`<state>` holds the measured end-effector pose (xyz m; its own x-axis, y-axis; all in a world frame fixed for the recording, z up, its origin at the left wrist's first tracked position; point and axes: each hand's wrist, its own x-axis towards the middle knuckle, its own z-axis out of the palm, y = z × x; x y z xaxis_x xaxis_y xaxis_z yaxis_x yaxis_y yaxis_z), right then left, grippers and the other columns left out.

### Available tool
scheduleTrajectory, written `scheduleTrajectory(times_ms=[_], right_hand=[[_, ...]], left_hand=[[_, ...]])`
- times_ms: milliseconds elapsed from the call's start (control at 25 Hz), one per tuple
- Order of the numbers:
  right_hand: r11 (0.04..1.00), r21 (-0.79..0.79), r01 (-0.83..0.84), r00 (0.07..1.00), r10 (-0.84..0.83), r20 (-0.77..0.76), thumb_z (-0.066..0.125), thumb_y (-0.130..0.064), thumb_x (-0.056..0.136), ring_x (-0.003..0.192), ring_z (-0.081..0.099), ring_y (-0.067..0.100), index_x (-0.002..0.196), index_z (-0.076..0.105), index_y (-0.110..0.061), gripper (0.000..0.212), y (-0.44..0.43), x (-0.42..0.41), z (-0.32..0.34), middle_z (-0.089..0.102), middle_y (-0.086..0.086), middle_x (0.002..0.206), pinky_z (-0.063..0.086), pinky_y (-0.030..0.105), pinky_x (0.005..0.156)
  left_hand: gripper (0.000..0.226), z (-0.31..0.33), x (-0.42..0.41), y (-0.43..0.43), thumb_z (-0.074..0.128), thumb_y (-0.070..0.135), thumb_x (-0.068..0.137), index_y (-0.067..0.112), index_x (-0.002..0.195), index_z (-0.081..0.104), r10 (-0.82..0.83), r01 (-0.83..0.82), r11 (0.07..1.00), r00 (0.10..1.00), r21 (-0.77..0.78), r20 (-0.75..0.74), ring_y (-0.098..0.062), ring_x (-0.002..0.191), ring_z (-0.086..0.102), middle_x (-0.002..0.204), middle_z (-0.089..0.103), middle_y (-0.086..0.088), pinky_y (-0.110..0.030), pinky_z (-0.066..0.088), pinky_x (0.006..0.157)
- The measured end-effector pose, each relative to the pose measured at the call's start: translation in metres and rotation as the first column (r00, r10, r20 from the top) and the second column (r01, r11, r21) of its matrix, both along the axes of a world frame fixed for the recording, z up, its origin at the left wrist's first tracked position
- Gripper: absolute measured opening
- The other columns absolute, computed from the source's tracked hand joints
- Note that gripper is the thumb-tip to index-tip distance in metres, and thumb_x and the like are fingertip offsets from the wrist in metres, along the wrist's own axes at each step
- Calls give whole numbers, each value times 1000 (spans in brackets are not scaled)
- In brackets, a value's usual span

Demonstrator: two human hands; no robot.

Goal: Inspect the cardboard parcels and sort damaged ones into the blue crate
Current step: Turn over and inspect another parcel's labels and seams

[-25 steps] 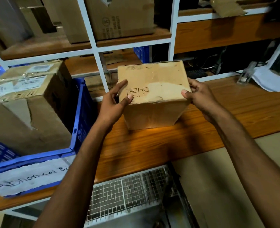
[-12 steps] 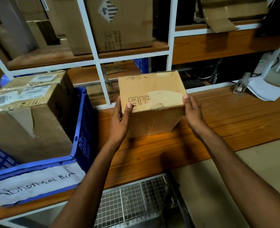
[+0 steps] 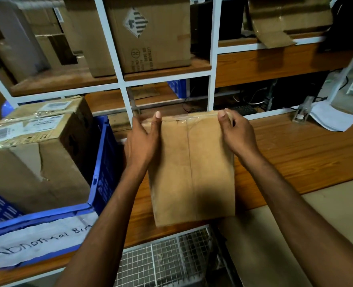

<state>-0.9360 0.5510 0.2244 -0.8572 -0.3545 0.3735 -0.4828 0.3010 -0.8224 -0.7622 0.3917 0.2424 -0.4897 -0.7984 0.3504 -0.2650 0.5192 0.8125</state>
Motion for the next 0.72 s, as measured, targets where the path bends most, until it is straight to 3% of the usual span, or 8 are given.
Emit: scheduleTrajectory(times_ms=[80,160,320,400,520,600,720], right_hand=[[996,-17,82,995,-83,-55,44,-55,105,114,65,28,132,66,-19,50,-5,4,-3,72,5,123,49,35,88],[992,-27,124,989,-125,-84,45,-58,104,108,66,28,129,67,-19,51,-9,5,-3,73,4,117,51,37,85],[994,2,112,994,-112,8,55,-68,95,104,64,25,137,50,-17,66,-21,12,-8,67,3,116,55,41,86],[985,31,172,985,-171,-35,56,-72,92,105,65,32,133,49,-15,71,-27,10,-8,68,9,115,55,45,84],[990,97,100,994,-103,28,65,-68,88,122,58,32,145,37,-16,82,-30,11,-9,58,10,137,50,39,89],[993,77,89,996,-90,2,74,-66,81,127,53,26,150,28,-18,96,-33,16,-12,49,7,146,46,34,86],[993,97,64,998,-66,18,80,-61,78,127,54,26,150,29,-19,98,-32,9,-13,51,6,144,44,33,88]], left_hand=[[43,-4,-5,-2,45,68,100,32,123,55,24,-25,999,999,-20,-26,-11,94,63,101,63,12,-21,42,71],[47,-9,-9,-4,49,68,98,30,126,55,38,-40,999,998,-29,-44,-8,91,59,101,57,15,-16,36,66],[85,-19,-18,-4,62,85,78,27,138,43,58,-59,996,998,-69,-8,-12,101,55,112,52,11,-29,42,85],[93,-20,-23,-9,64,87,74,24,139,41,79,-79,994,997,-74,1,-16,104,58,113,52,9,-31,42,84],[108,-25,-26,-12,68,86,71,18,146,32,45,-43,997,999,-65,29,-28,117,60,132,54,-4,-33,44,88],[118,-28,-29,-10,72,84,69,14,152,24,36,-30,993,998,-117,43,-33,126,55,149,41,-11,-36,46,92],[123,-29,-32,-15,77,73,74,13,159,12,36,-18,993,988,-119,152,-39,139,44,162,22,-17,-41,46,100]])
